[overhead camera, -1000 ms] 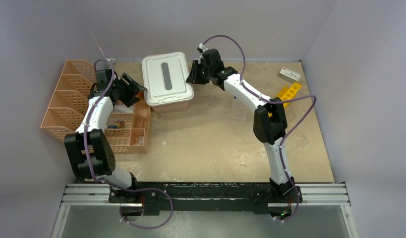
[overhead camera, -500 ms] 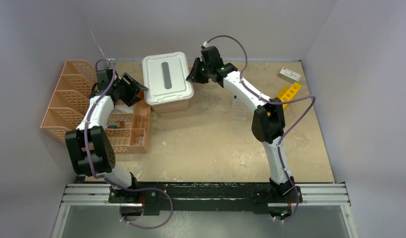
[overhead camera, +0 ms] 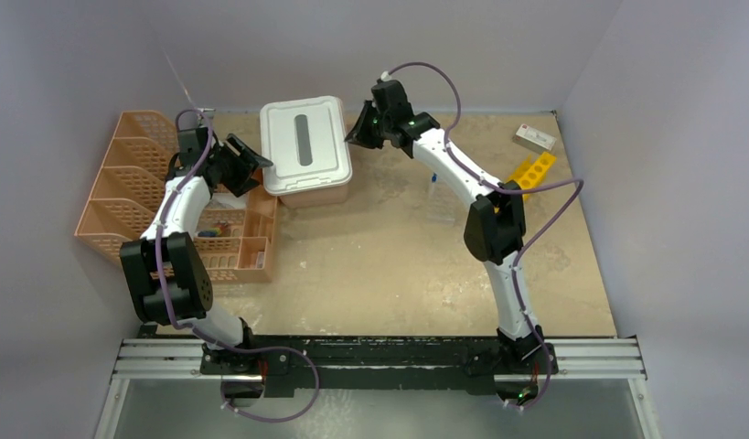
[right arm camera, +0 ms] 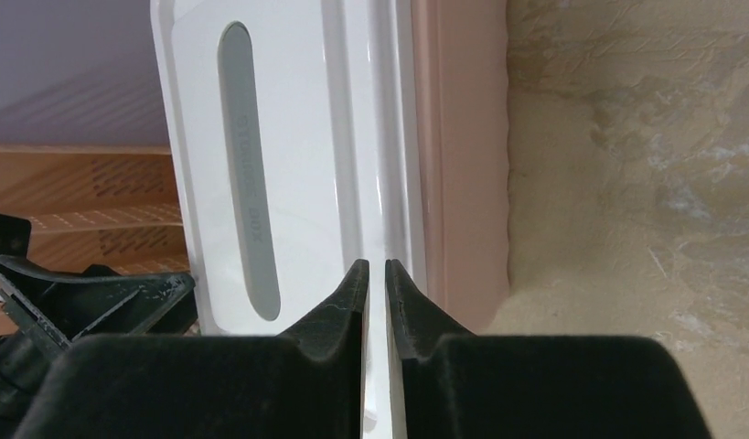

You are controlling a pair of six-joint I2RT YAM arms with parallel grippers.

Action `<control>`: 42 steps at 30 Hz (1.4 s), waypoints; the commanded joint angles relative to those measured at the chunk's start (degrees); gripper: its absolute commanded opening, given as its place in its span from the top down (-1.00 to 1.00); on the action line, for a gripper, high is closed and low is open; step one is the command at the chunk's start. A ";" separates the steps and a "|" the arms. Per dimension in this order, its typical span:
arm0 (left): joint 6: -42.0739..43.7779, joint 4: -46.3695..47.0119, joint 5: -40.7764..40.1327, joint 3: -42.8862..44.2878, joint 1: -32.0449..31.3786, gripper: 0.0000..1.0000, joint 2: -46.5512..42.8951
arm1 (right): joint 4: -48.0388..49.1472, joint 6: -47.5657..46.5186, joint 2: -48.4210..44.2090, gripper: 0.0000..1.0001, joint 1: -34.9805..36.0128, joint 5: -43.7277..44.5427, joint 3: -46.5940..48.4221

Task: Organize the chemistry lab equipment

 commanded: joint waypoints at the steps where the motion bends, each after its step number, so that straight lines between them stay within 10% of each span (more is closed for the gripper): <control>1: 0.17 1.82 -0.84 1.57 0.18 -0.29 -1.08 | 1.03 1.93 1.32 0.71 0.16 1.30 1.87; 12: 0.72 1.54 -1.71 5.71 0.18 0.11 1.86 | 4.34 -9.73 -0.89 0.11 0.25 1.05 -3.48; 24: -1.02 3.73 2.04 11.19 -0.22 0.54 7.98 | 1.48 -11.50 0.96 0.19 0.21 2.64 -2.74; 42: 0.95 1.21 -5.87 15.16 -1.99 0.24 11.22 | 2.61 -13.37 4.29 0.13 -1.05 1.06 -0.45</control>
